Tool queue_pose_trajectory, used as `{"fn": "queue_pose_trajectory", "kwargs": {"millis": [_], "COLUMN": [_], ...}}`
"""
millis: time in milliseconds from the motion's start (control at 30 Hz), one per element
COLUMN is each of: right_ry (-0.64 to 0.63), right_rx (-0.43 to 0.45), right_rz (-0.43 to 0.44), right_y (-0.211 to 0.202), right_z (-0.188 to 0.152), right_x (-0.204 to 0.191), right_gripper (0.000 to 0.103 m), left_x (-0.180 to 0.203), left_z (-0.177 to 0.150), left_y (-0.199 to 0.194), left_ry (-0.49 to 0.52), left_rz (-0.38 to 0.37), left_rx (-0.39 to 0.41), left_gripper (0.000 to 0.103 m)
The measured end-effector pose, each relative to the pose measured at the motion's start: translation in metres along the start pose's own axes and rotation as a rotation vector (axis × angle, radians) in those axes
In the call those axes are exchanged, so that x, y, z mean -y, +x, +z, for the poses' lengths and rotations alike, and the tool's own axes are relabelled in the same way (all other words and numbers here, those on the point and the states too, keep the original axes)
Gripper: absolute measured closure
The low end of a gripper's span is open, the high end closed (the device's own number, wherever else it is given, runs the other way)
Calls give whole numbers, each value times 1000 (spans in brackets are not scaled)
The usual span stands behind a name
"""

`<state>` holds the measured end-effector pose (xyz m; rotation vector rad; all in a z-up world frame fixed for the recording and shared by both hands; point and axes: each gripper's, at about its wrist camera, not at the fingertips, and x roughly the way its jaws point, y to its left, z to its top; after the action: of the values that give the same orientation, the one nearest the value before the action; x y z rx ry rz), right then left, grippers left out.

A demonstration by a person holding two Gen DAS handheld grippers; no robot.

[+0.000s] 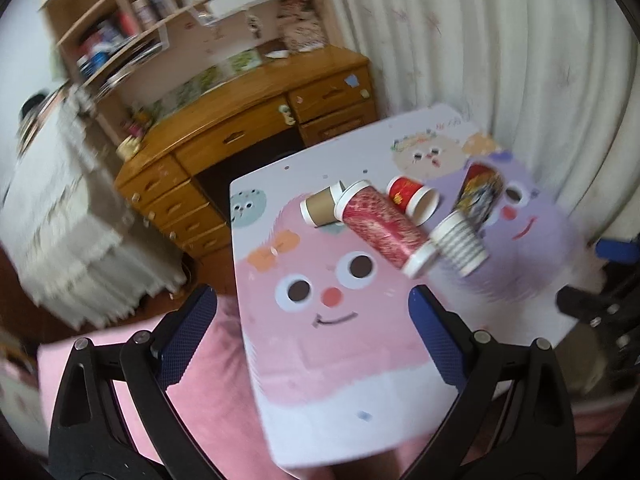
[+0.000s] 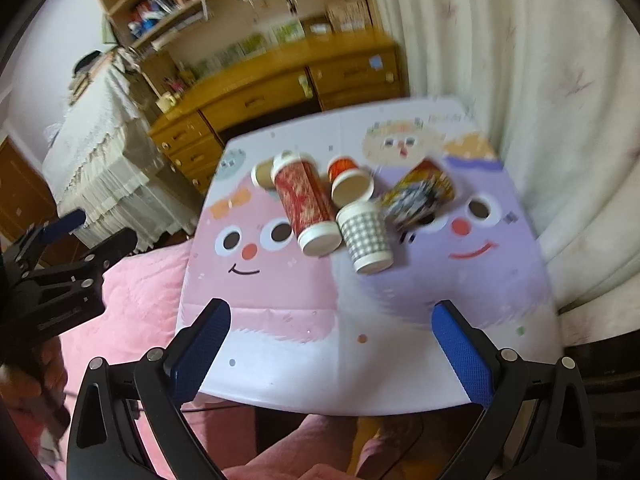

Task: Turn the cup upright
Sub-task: 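Move the left tool toward the brown-sleeved cup lying on its side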

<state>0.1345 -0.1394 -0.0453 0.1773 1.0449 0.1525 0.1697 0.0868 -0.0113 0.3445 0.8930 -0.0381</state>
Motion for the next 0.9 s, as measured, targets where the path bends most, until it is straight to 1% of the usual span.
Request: {"fn": "queue_pose_trajectory", "kwargs": {"millis": [67, 100, 233, 300, 367, 400, 433, 500, 600, 633, 700, 733, 900], "right_ry": [25, 40, 99, 111, 126, 132, 134, 144, 164, 169, 172, 169, 165], "right_rx": [-46, -89, -147, -169, -197, -212, -221, -248, -287, -306, -342, -355, -394], "right_rz": [-11, -33, -42, -59, -71, -76, -80, -89, -99, -103, -116, -122, -142], "right_y": [34, 46, 99, 122, 144, 154, 160, 177, 199, 205, 217, 222, 235], "right_z": [11, 15, 36, 46, 54, 58, 59, 63, 68, 68, 70, 69, 68], "right_x": [-3, -5, -11, -15, -21, -24, -25, -31, -36, -37, -39, -41, -48], "right_gripper": [1, 1, 1, 1, 1, 1, 1, 1, 1, 1, 1, 1, 1], "left_x": [-12, -15, -35, -44, -51, -51, -52, -52, -48, -45, -39, -35, -17], "left_z": [12, 15, 31, 38, 47, 51, 55, 62, 69, 69, 69, 68, 56], "left_y": [40, 56, 126, 157, 193, 204, 224, 250, 280, 293, 310, 321, 357], "left_ry": [70, 89, 183, 229, 298, 328, 383, 455, 564, 618, 707, 766, 963], "left_rz": [-21, -37, -100, -149, -180, -180, -175, -183, -209, -214, -236, -254, -311], "left_rx": [-36, -46, -79, -87, -96, -100, -125, -147, -140, -132, -101, -79, 4], "left_gripper": [10, 10, 11, 11, 11, 11, 11, 11, 11, 11, 11, 11, 11]}}
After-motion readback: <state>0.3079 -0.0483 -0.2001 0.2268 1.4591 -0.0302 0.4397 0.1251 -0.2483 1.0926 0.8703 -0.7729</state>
